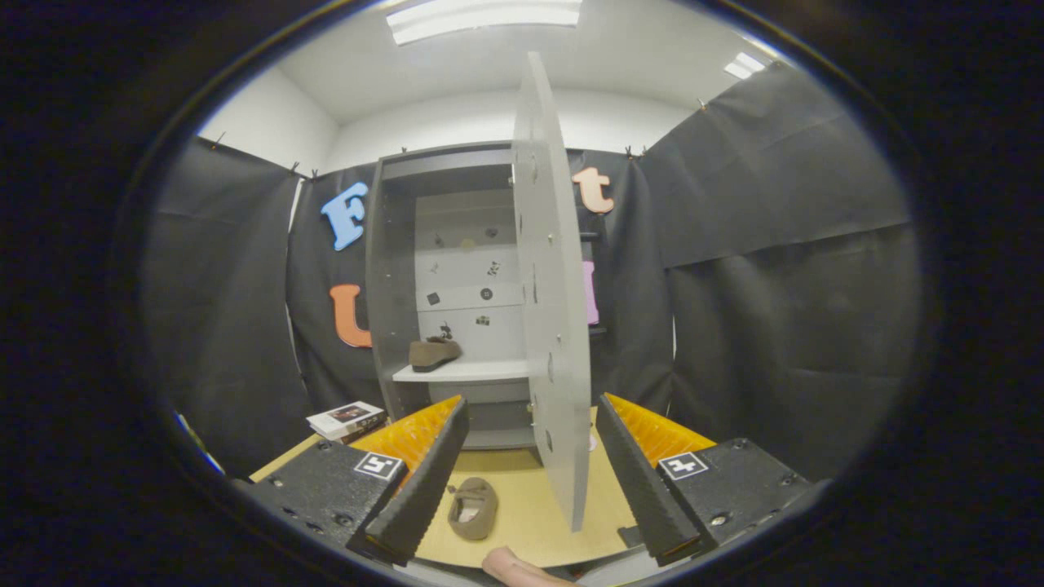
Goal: Open the shoe cabinet door, grab the shoes and put them into the shoe cabinet, then close the shoe cabinet door.
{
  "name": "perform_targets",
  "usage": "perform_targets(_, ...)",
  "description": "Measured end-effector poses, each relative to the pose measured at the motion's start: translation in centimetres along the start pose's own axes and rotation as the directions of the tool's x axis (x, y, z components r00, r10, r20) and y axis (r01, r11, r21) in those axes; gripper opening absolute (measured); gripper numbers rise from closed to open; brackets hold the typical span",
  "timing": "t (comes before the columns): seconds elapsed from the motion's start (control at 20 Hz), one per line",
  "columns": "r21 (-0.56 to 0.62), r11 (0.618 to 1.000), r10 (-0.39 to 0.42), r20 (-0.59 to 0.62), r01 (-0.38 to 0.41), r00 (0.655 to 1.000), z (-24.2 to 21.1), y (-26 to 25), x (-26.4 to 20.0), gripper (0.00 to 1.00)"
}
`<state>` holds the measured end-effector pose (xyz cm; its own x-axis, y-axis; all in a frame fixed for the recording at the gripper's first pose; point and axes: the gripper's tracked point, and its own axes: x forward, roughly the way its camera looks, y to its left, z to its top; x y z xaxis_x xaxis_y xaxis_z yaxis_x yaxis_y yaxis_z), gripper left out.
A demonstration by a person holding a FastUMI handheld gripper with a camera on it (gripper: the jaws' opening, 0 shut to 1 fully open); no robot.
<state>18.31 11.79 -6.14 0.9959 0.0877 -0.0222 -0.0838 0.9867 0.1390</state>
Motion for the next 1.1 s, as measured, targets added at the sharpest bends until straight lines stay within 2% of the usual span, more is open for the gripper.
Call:
perform_targets(0.3, 0.052, 0.998, -0.023, -0.01, 0.024, 1.0, -1.3, 1.4, 0.7, 0.99)
perform_targets(0.6, -0.029, 0.998, -0.052, -0.05, 0.051, 0.997, -4.8, 1.6, 2.4, 0.99)
perform_targets(1.1, -0.111, 0.993, 0.022, -0.11, -0.034, 0.994, -10.3, 2.7, 5.0, 0.99)
